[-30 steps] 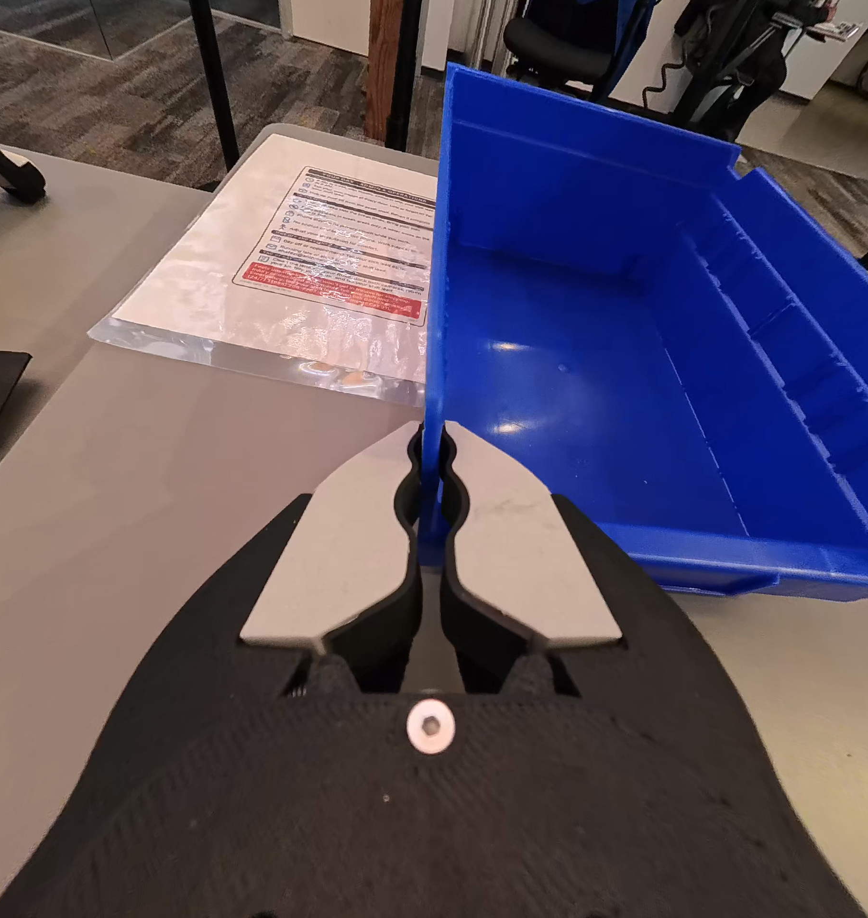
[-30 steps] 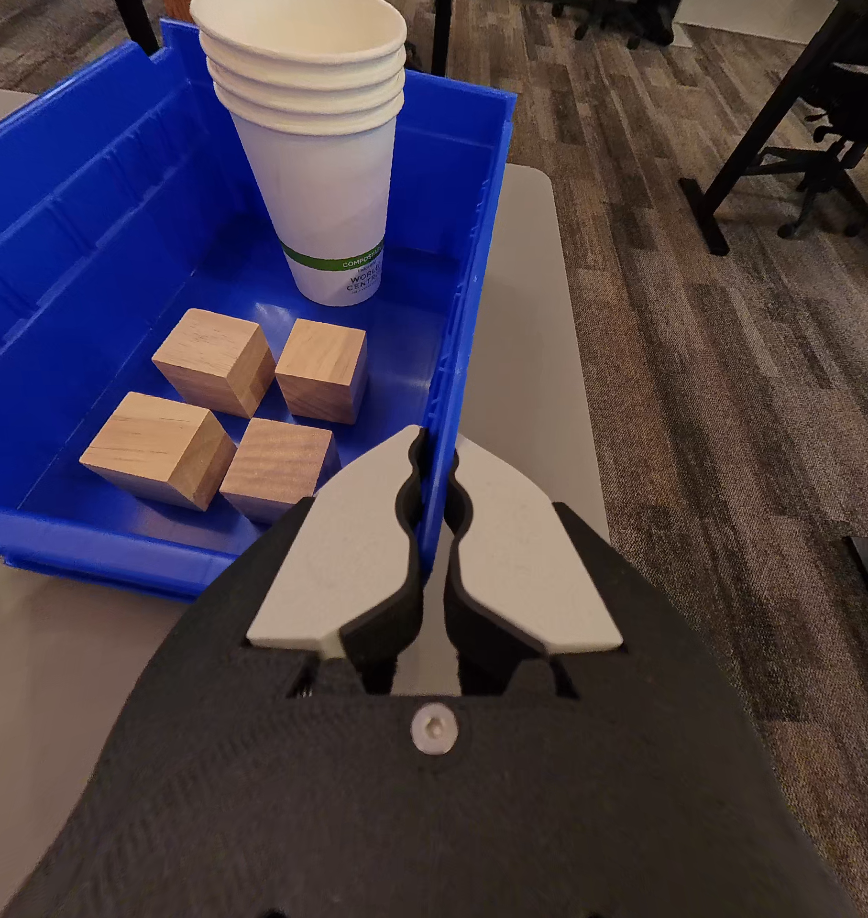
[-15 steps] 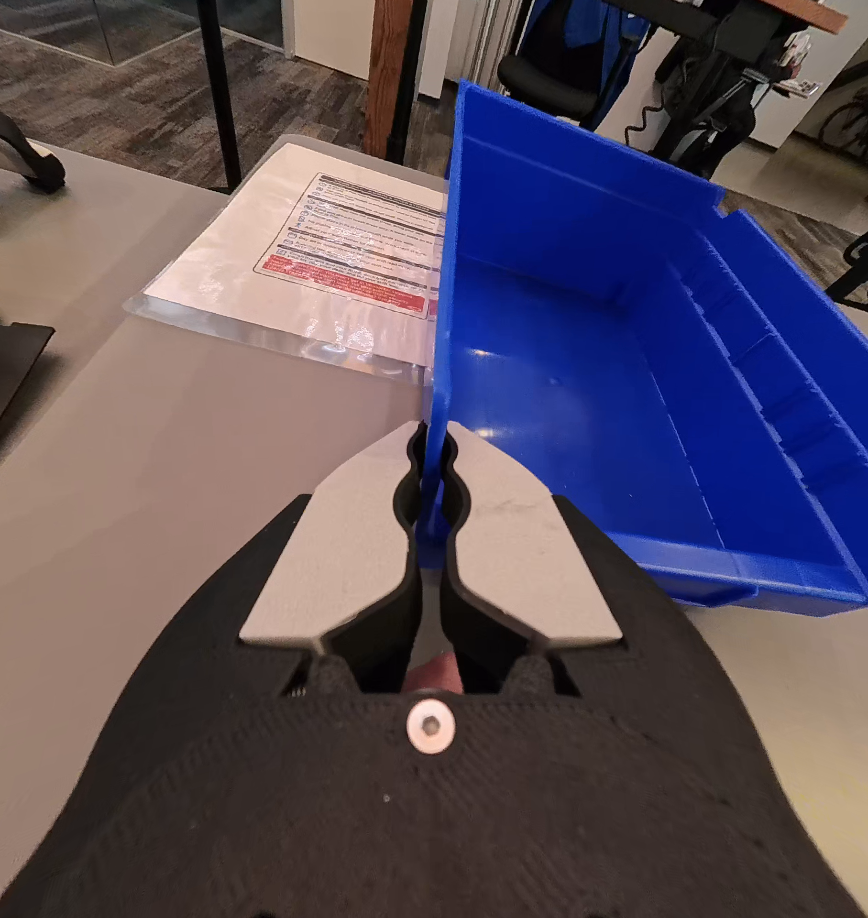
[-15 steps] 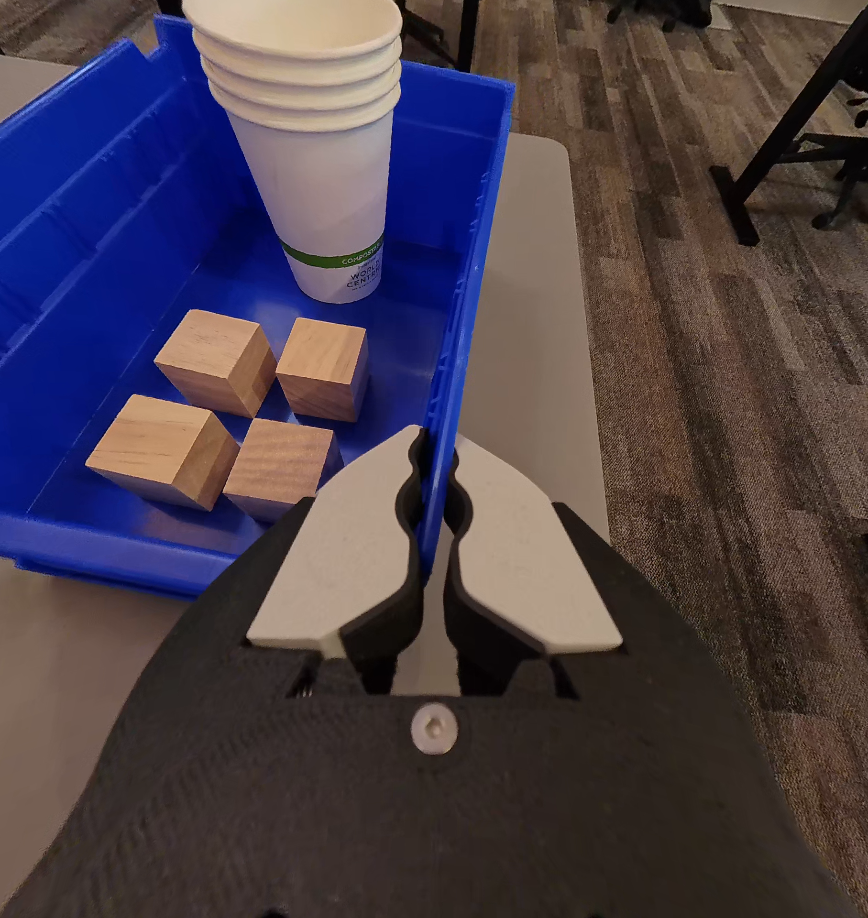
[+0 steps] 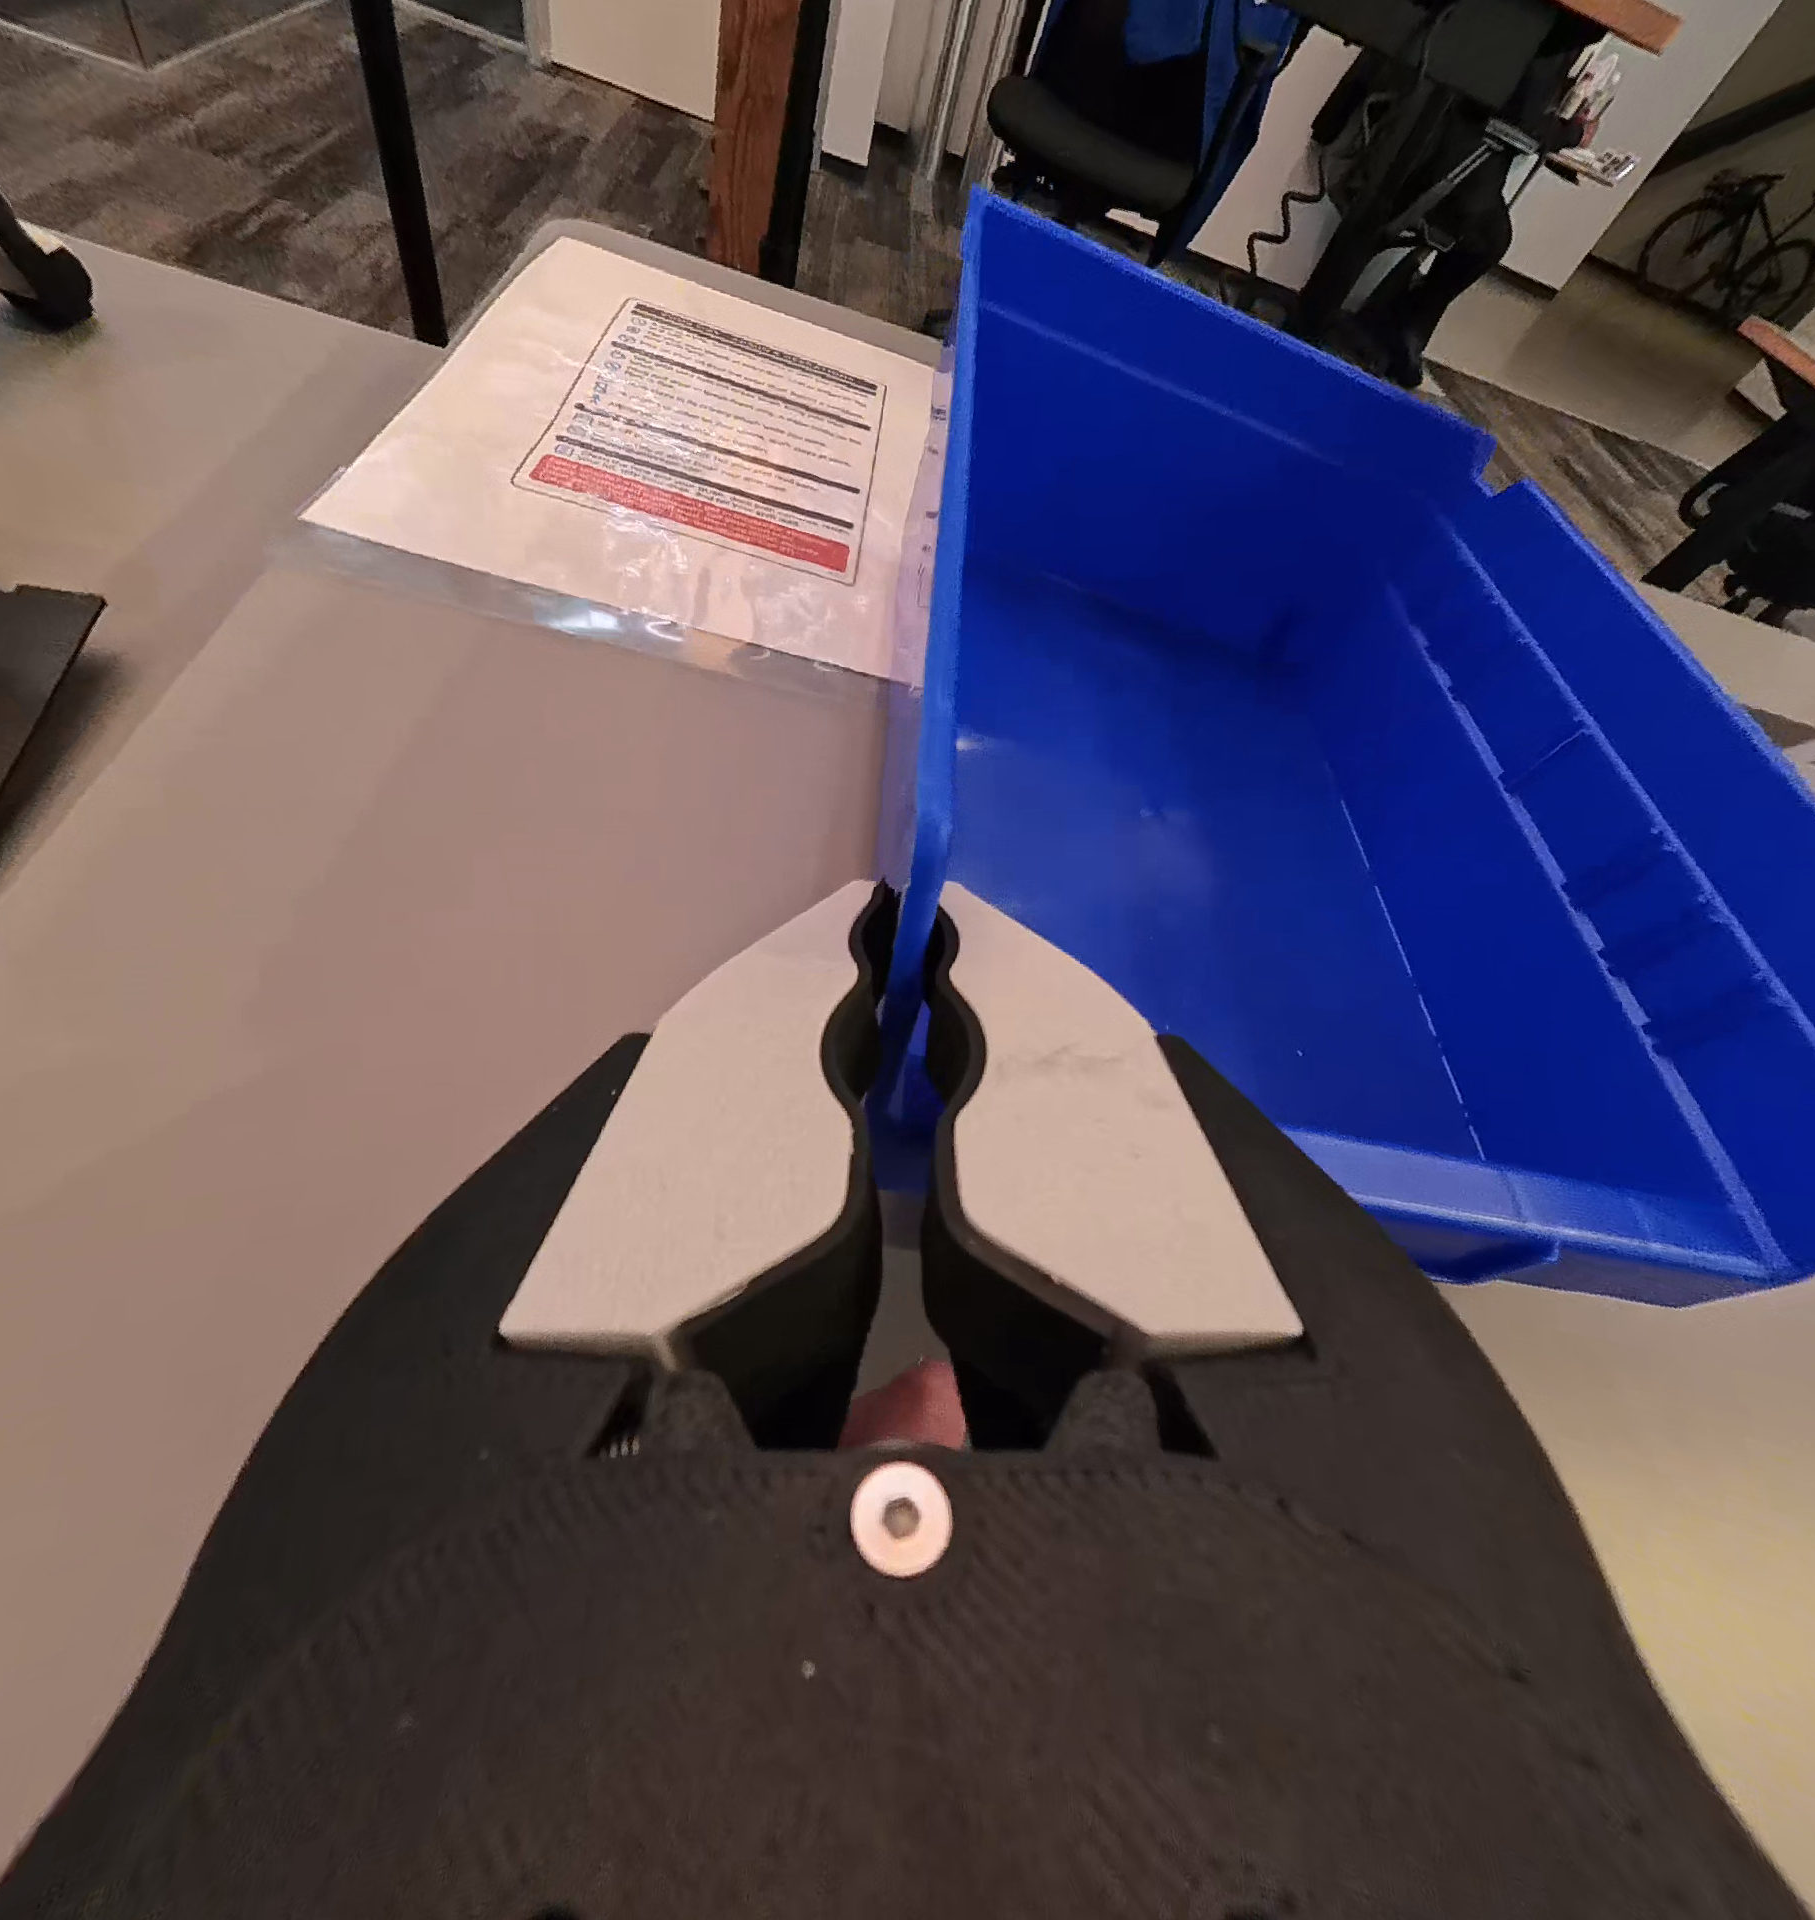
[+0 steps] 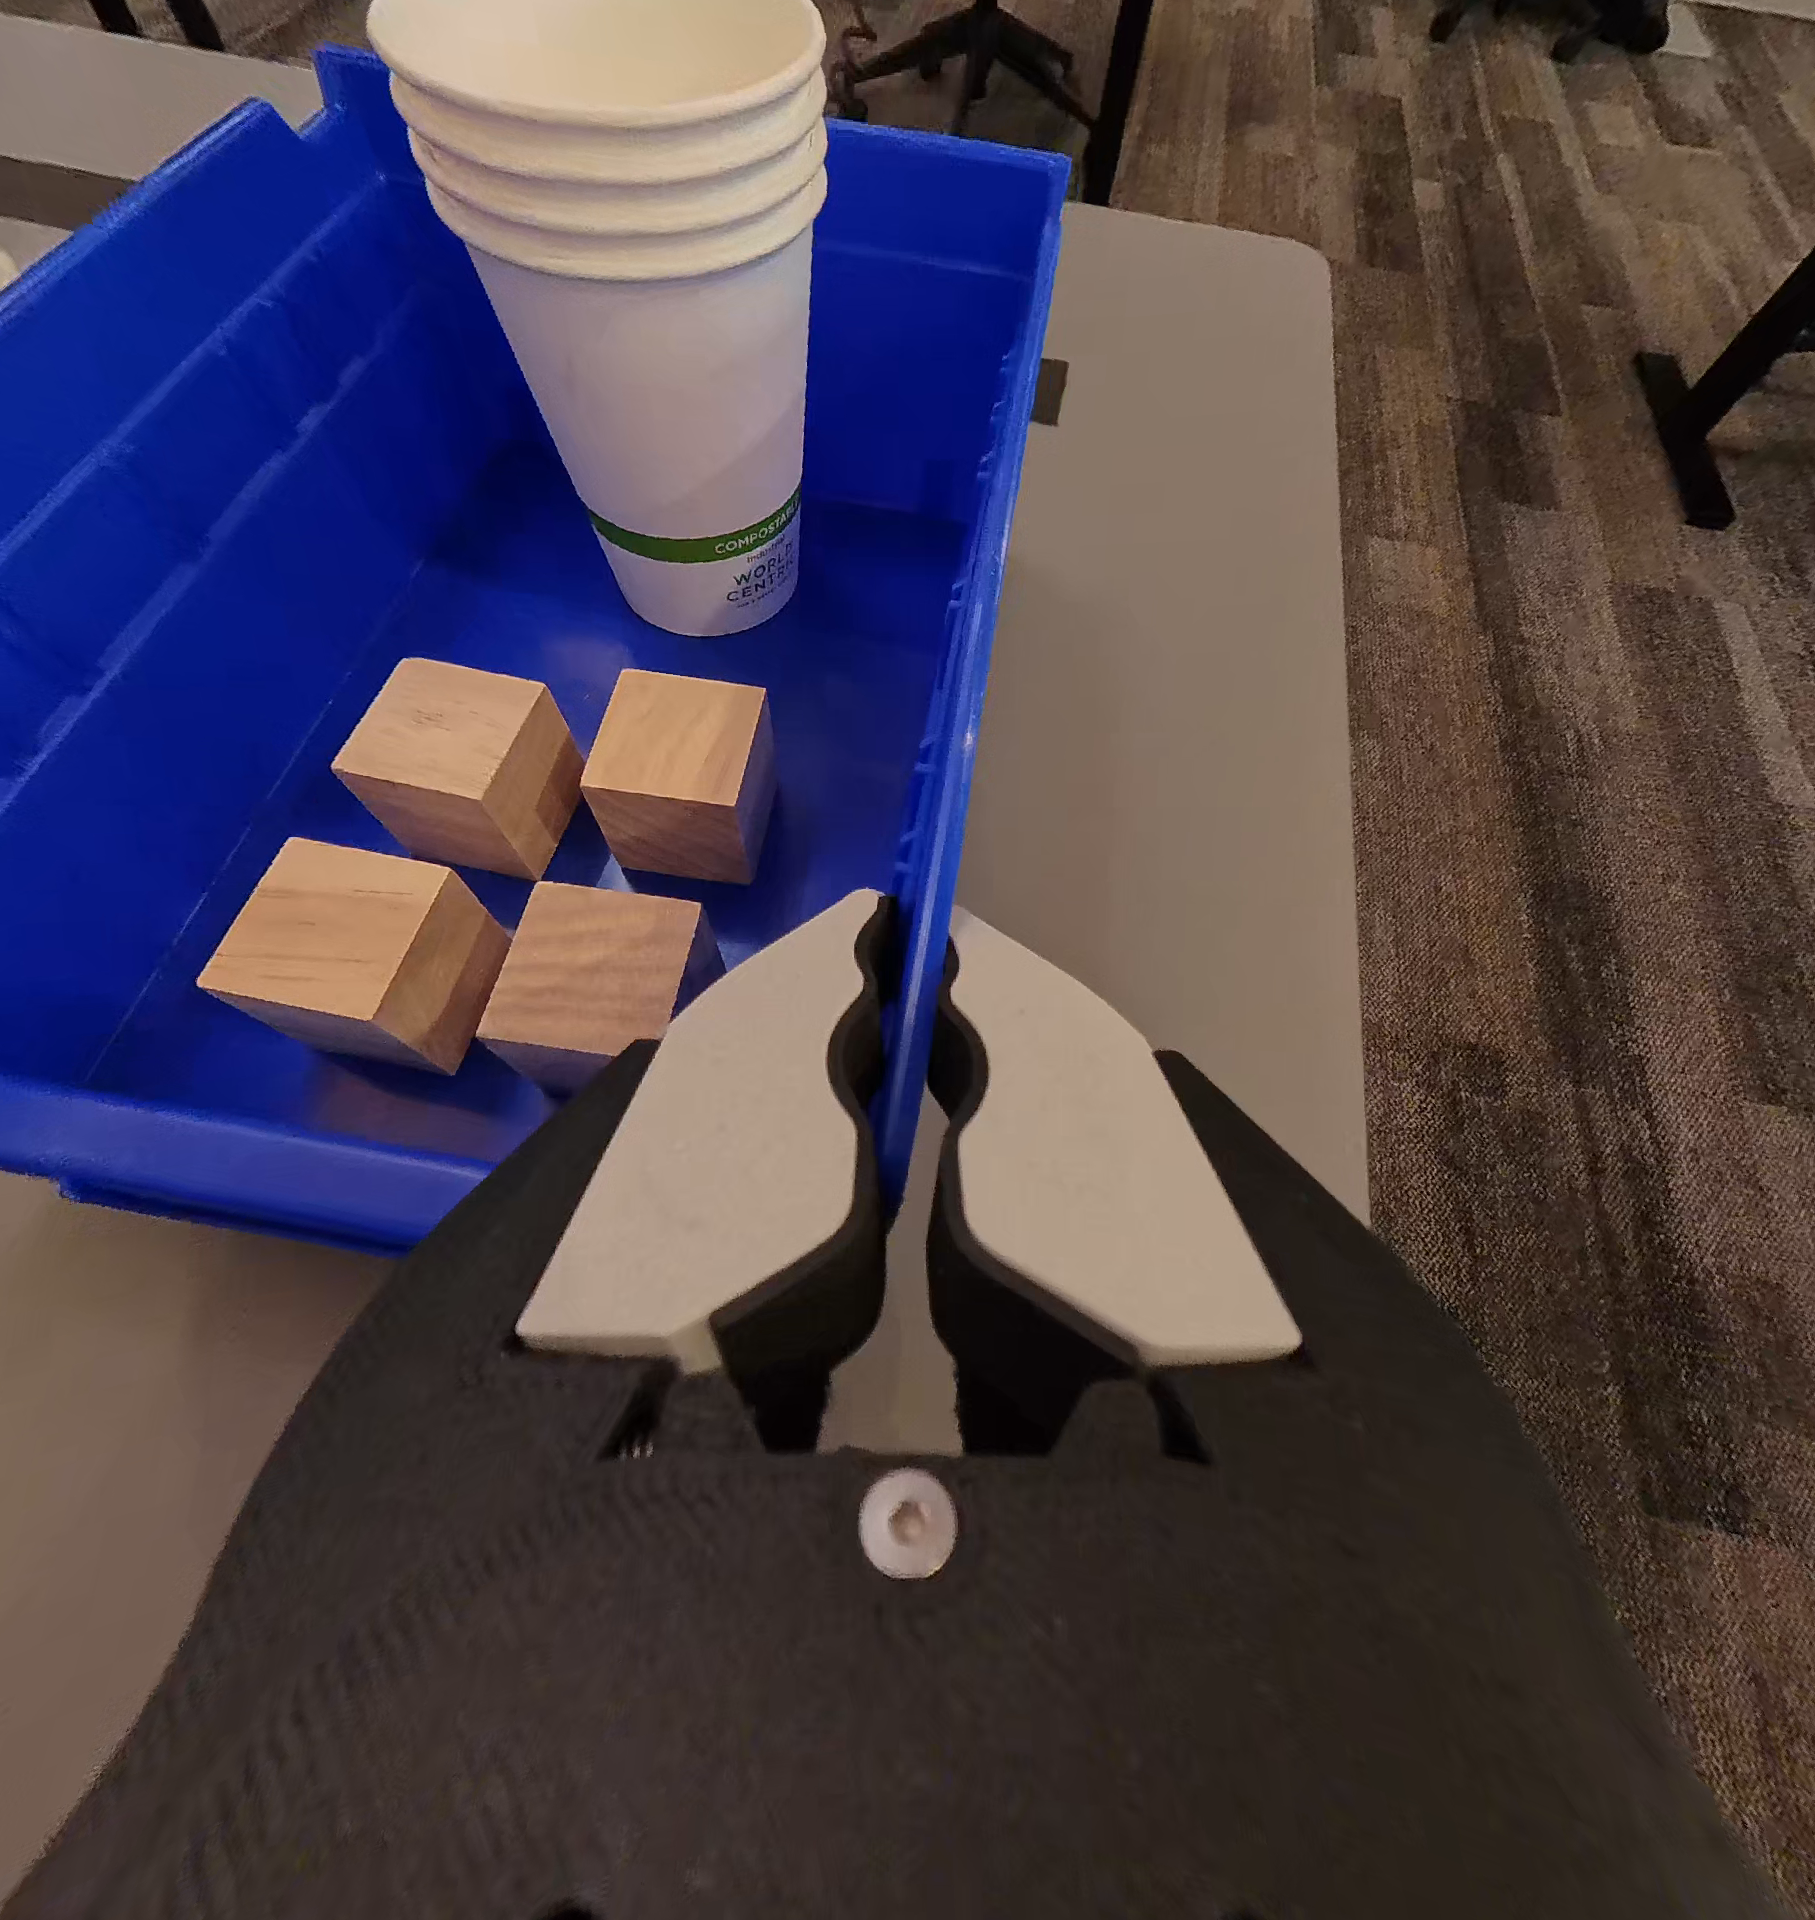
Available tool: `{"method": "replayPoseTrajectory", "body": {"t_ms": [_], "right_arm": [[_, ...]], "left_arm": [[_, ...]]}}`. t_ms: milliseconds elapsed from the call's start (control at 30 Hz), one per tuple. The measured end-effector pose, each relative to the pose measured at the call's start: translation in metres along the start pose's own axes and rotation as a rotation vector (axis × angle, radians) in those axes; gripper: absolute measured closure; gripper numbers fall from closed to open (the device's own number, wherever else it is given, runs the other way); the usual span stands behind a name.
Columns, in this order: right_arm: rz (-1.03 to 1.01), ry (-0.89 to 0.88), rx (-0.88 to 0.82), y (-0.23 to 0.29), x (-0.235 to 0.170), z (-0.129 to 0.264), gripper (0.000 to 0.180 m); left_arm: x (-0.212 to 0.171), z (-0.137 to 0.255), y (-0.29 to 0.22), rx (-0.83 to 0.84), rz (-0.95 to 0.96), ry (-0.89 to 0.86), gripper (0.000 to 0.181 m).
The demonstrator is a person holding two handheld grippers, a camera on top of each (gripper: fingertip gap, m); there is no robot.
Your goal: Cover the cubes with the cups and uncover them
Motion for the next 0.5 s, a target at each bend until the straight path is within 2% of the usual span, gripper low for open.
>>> {"method": "replayPoseTrajectory", "body": {"t_ms": [500], "right_arm": [[0.077, -0.003, 0.147, 0.036, -0.028, 0.044, 0.177]], "left_arm": [[-0.029, 0.073, -0.012, -0.036, -0.008, -0.024, 0.176]]}}
Point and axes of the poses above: each gripper's, where its closed fingertips meet, z back along the fingers, x out of its top, y = z × x across the jaws, the point moved 10 cm from there along z, back along the fingers, and after that the axes turned 4 degrees about y, right-handed, at the moved point
